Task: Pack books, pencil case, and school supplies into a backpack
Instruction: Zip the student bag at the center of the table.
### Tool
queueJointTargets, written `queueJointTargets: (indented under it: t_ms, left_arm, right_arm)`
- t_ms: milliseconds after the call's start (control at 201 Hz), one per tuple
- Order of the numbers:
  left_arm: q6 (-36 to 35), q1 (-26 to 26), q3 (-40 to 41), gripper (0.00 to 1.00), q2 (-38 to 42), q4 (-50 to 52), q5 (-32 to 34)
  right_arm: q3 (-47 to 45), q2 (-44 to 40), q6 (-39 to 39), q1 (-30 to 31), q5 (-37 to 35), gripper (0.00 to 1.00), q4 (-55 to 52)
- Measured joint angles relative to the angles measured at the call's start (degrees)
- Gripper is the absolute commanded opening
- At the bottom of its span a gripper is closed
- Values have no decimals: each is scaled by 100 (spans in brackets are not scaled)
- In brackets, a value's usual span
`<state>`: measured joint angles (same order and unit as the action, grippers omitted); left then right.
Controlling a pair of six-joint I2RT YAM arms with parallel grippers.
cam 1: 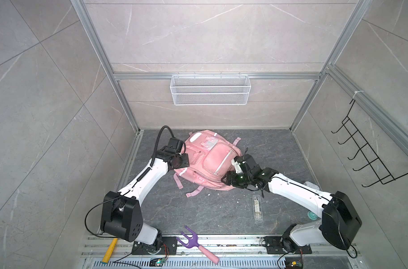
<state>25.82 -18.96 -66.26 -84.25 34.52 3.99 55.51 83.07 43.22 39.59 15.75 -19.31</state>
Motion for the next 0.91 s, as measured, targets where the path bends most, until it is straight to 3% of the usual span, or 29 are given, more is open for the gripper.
queueJointTargets:
  t_ms: [124,309,617,697,846,911]
  left_arm:
    - [289,595,588,66,55,-232,-269]
    - [516,1010,791,67,-83,-549,-640]
    - [844,1172,903,61,-772,-1266,-1123]
    - [896,1172,997,53,-839,-1410,-1209]
    - [999,1172,1189,16,-844,-1668,-1386]
    - [1058,1172,1261,5,-839,-1797,-1467]
  right_arm:
    - [304,470,-2,476,7,60,125]
    - [588,999,0,953,7,60,273]
    - [629,1401,2,1001,4,59,363]
    - [632,1401,0,999,-26,60,358]
    - [632,1401,4,951,-302,59,317]
    - [632,1401,4,833,-354,58,313]
